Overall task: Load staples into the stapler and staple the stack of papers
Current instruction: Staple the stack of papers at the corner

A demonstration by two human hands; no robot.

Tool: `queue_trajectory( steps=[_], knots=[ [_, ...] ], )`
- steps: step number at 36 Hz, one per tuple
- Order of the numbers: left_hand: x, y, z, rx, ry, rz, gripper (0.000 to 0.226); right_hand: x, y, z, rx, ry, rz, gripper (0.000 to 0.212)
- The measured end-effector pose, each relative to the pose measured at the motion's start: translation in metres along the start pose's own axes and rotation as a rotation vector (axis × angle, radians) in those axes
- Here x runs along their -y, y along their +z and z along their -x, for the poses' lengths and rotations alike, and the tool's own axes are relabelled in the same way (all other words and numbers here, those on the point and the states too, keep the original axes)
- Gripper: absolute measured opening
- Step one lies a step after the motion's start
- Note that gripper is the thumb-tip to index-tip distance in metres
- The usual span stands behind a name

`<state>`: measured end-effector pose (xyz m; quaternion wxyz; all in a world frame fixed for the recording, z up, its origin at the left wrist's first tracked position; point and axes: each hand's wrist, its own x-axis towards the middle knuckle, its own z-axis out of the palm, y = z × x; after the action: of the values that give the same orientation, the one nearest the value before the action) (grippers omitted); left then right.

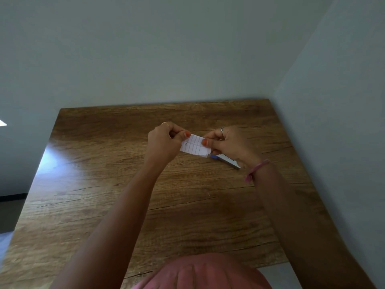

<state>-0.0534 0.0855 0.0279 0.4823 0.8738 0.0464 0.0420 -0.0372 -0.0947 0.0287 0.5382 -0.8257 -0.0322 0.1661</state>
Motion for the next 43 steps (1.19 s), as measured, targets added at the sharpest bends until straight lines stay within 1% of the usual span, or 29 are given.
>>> queue_trajectory(
  steps=[3,6,8,11,14,18,20,22,24,26,28,31,33,35,36,37,38,40,42,43],
  knots=[
    [0.001,-0.002,-0.001,0.010,0.002,0.003,0.013,0.000,-0.003,0.004,0.050,0.031,-0.150,0.009],
    [0.003,-0.006,-0.002,0.013,0.000,0.004,0.018,-0.003,-0.007,0.009,0.128,0.119,-0.309,0.016],
    [0.005,-0.009,-0.002,0.030,-0.002,0.017,0.019,-0.006,-0.006,0.011,0.153,0.147,-0.324,0.019],
    [0.006,-0.012,-0.003,0.079,-0.018,0.073,0.015,-0.011,0.001,0.013,0.123,0.159,-0.320,0.017],
    [0.008,-0.011,-0.002,0.094,-0.058,0.248,0.004,-0.012,0.005,0.014,0.094,0.171,-0.374,0.012],
    [0.010,0.000,0.006,0.066,-0.172,0.682,0.027,-0.010,0.008,0.014,0.052,0.220,-0.643,0.012],
    [0.012,0.009,0.013,0.039,-0.202,0.812,0.035,-0.011,0.011,0.015,0.032,0.220,-0.746,0.012],
    [0.012,0.018,0.021,0.038,-0.196,0.897,0.035,-0.013,0.015,0.015,0.007,0.222,-0.776,0.014],
    [0.012,0.025,0.026,0.032,-0.168,0.939,0.030,-0.015,0.020,0.017,-0.010,0.223,-0.758,0.016],
    [0.011,0.027,0.028,-0.006,-0.141,0.907,0.025,-0.018,0.024,0.018,-0.024,0.206,-0.732,0.015],
    [0.011,0.029,0.028,-0.060,-0.126,0.873,0.025,-0.020,0.026,0.020,-0.019,0.176,-0.679,0.014],
    [0.012,0.028,0.025,-0.114,-0.148,0.830,0.022,-0.022,0.017,0.021,-0.012,0.094,-0.506,0.017],
    [0.014,0.026,0.022,-0.106,-0.168,0.776,0.019,-0.026,0.002,0.020,-0.091,0.039,-0.291,0.013],
    [0.018,0.025,0.020,-0.096,-0.195,0.728,0.022,-0.035,-0.016,0.019,-0.233,-0.006,0.049,0.013],
    [0.019,0.024,0.019,-0.086,-0.207,0.721,0.023,-0.042,-0.025,0.018,-0.281,-0.006,0.201,0.019],
    [0.021,0.023,0.018,-0.071,-0.213,0.722,0.024,-0.049,-0.032,0.017,-0.292,0.020,0.310,0.028],
    [0.022,0.021,0.018,-0.056,-0.218,0.722,0.024,-0.056,-0.037,0.017,-0.263,0.066,0.388,0.040],
    [0.023,0.019,0.016,-0.025,-0.224,0.713,0.023,-0.068,-0.041,0.020,-0.121,0.143,0.494,0.063],
    [0.022,0.017,0.014,0.005,-0.223,0.692,0.024,-0.076,-0.034,0.022,0.013,0.133,0.501,0.072],
    [0.022,0.016,0.013,0.020,-0.222,0.680,0.027,-0.079,-0.027,0.022,0.018,0.111,0.513,0.073]
  ],
)
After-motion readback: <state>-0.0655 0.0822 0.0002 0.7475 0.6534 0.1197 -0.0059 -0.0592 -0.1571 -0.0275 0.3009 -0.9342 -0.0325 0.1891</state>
